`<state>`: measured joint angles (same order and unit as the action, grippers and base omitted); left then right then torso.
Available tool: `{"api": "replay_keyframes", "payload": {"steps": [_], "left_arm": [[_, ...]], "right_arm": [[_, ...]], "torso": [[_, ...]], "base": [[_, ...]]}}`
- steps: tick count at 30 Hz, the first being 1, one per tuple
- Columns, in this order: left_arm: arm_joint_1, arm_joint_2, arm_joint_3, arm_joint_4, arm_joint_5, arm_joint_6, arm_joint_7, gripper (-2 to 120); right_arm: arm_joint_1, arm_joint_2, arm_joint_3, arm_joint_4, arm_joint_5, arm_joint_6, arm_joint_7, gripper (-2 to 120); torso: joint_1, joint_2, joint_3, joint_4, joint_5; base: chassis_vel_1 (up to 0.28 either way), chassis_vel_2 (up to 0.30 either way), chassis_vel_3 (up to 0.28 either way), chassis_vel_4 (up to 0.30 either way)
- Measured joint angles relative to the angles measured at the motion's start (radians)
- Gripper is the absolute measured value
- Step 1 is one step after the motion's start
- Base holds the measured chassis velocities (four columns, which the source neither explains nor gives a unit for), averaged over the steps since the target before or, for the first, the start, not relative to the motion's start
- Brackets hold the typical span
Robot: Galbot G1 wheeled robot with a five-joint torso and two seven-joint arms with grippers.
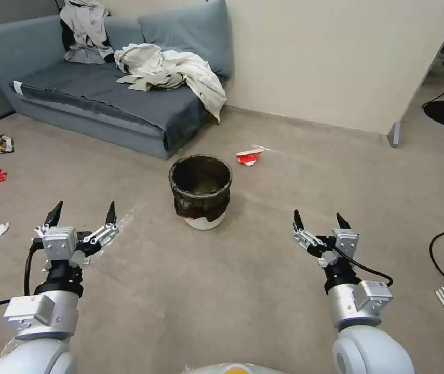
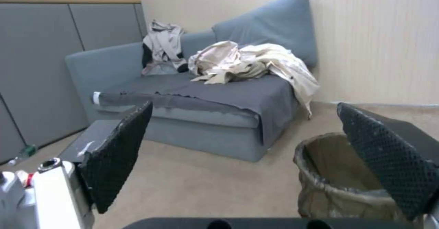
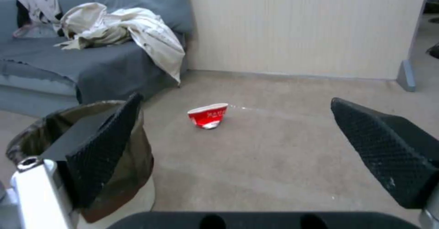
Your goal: Pick up the trash can from the floor.
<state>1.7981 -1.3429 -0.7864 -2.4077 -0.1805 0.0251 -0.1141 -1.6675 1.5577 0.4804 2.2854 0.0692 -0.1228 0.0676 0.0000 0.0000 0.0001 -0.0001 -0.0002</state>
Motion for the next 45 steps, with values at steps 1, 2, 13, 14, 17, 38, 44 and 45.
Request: {"api": "replay_keyframes", "payload": {"steps": [1, 2, 13, 14, 17, 38, 44, 45], "left_arm": [[0.000, 0.000, 0.000, 0.000, 0.000, 0.000, 0.000, 100], [0.000, 0.000, 0.000, 0.000, 0.000, 0.000, 0.000, 100], [-0.003, 0.002, 0.000, 0.003, -0.002, 0.002, -0.001, 100], [-0.003, 0.003, -0.001, 0.003, -0.003, 0.002, -0.001, 100], [-0.004, 0.004, -0.001, 0.005, -0.004, 0.002, -0.001, 100], [-0.167, 0.219, 0.007, 0.095, -0.208, 0.150, -0.005, 100], [-0.254, 0.303, 0.076, 0.174, -0.289, 0.213, -0.016, 100], [-0.254, 0.303, 0.076, 0.174, -0.289, 0.213, -0.016, 100]], "right_arm": [[0.000, 0.000, 0.000, 0.000, 0.000, 0.000, 0.000, 100], [0.000, 0.000, 0.000, 0.000, 0.000, 0.000, 0.000, 100], [0.001, 0.003, -0.004, -0.002, -0.002, 0.000, -0.001, 100], [0.001, 0.003, -0.005, -0.002, -0.003, 0.000, -0.001, 100], [0.001, 0.003, -0.007, -0.002, -0.003, 0.000, -0.002, 100], [0.009, -0.007, -0.013, -0.019, 0.006, 0.008, -0.003, 100], [0.024, -0.017, -0.013, -0.031, 0.018, -0.001, -0.003, 100], [0.024, -0.017, -0.013, -0.031, 0.018, -0.001, -0.003, 100]], "torso": [[0.000, 0.000, 0.000, 0.0001, 0.0005], [0.000, 0.000, 0.000, 0.0001, 0.0005], [0.000, 0.000, 0.000, 0.0001, 0.0001], [0.000, 0.000, 0.000, 0.0001, 0.0002], [0.000, 0.000, 0.000, 0.0001, 0.0002], [0.000, 0.000, 0.000, -0.0001, 0.0000], [0.000, 0.000, 0.000, 0.0002, 0.0001], [0.000, 0.000, 0.000, 0.0002, 0.0001]], "base": [[-0.143, 0.117, 0.128, -0.101], [-0.143, 0.117, 0.128, -0.101], [-0.109, 0.110, 0.108, -0.113], [-0.116, 0.116, 0.116, -0.129], [-0.127, 0.118, 0.123, -0.131], [-0.085, 0.088, 0.088, -0.081], [0.000, 0.000, 0.000, 0.000], [0.000, 0.000, 0.000, 0.000]]}}
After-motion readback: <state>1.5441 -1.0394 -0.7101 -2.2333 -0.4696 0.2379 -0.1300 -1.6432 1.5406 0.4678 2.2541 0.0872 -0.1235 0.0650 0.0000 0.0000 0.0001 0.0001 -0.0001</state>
